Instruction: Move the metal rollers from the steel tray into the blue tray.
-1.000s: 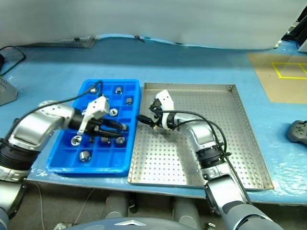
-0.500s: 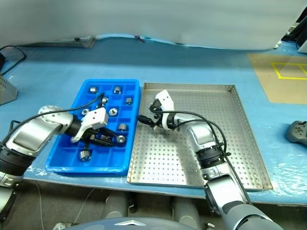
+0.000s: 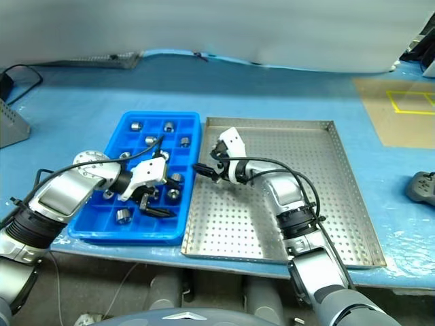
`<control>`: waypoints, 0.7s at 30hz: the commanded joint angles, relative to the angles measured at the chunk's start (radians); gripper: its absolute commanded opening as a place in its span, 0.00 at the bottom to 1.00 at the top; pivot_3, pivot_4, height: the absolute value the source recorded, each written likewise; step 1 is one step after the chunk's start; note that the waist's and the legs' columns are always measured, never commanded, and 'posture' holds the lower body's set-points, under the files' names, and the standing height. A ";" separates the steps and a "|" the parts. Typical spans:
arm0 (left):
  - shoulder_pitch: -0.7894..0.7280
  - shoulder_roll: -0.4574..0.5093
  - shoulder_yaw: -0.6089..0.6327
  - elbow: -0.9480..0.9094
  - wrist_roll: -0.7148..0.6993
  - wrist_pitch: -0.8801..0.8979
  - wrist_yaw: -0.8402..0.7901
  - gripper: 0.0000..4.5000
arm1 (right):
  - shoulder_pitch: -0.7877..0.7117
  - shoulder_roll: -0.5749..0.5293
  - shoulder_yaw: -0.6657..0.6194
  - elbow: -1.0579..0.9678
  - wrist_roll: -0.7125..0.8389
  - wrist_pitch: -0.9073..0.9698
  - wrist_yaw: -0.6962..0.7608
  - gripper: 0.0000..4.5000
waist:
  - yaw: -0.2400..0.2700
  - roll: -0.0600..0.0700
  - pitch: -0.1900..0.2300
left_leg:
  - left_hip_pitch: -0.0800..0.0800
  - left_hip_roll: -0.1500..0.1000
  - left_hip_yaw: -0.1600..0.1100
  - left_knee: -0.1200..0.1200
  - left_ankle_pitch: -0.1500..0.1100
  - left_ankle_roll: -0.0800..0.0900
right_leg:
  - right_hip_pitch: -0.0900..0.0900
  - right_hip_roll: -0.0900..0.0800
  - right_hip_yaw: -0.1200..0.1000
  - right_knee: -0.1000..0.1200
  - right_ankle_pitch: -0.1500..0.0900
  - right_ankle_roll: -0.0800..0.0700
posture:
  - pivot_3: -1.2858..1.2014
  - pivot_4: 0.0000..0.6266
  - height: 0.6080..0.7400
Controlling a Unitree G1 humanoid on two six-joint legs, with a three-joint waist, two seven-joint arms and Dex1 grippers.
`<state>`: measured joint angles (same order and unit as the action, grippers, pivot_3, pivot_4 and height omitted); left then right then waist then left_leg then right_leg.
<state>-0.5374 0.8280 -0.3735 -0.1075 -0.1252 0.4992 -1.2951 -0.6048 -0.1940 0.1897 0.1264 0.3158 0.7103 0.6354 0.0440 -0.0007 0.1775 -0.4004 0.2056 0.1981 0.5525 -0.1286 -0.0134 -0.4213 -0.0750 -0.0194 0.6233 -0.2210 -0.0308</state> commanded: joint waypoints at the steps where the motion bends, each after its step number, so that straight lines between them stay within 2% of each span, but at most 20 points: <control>1: -0.032 -0.009 0.021 0.004 0.021 0.008 0.033 0.94 | -0.001 0.007 -0.011 -0.020 0.003 -0.014 0.003 0.94 | 0.000 0.000 0.000 | 0.000 0.000 0.000 0.000 0.001 -0.001 | 0.000 0.000 0.000 0.000 0.000 0.000 | 0.46 0.24 1.00; 3: -0.049 -0.055 0.072 -0.022 -0.065 0.092 0.035 0.94 | 0.001 0.008 -0.010 -0.021 0.003 -0.015 0.003 0.94 | 0.003 0.000 0.000 | 0.000 0.000 0.000 0.000 0.001 -0.002 | 0.000 0.000 0.000 0.000 0.000 0.000 | 0.46 0.24 1.00; 7: -0.073 -0.085 0.140 -0.055 -0.170 0.192 0.026 0.94 | 0.006 0.008 -0.009 -0.022 0.001 -0.015 0.002 0.94 | 0.006 0.000 0.000 | -0.002 0.000 0.000 0.000 0.002 -0.002 | 0.000 0.000 0.000 0.000 0.003 -0.004 | 0.46 0.24 1.00; 10: -0.081 -0.078 0.154 -0.028 -0.161 0.178 0.044 0.80 | 0.006 0.009 -0.008 -0.020 0.000 -0.015 0.002 0.94 | 0.003 0.000 0.000 | -0.003 0.000 0.000 0.001 0.002 -0.002 | 0.000 0.000 0.000 0.000 0.005 -0.008 | 0.46 0.24 1.00; 13: -0.079 -0.069 0.147 0.000 -0.133 0.142 0.066 0.59 | 0.005 0.010 -0.008 -0.017 -0.001 -0.017 0.003 0.94 | -0.002 0.000 0.000 | -0.003 0.000 0.000 0.000 0.002 -0.002 | -0.001 0.001 -0.001 -0.001 0.005 -0.008 | 0.46 0.24 1.00; 21: -0.058 -0.038 0.125 0.012 -0.105 0.086 0.050 0.59 | 0.003 0.012 -0.006 -0.011 -0.003 -0.019 0.005 0.94 | -0.004 0.000 0.000 | -0.005 0.000 0.000 -0.004 0.001 -0.001 | -0.003 0.003 -0.003 -0.004 0.003 -0.010 | 0.46 0.24 1.00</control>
<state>-0.6004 0.7647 -0.2479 -0.0854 -0.2423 0.6145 -1.2335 -0.5999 -0.1884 0.1903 0.1281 0.3117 0.7071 0.6352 0.0404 -0.0010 0.1775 -0.4049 0.2058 0.1985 0.5486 -0.1275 -0.0143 -0.4241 -0.0716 -0.0220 0.6193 -0.2180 -0.0412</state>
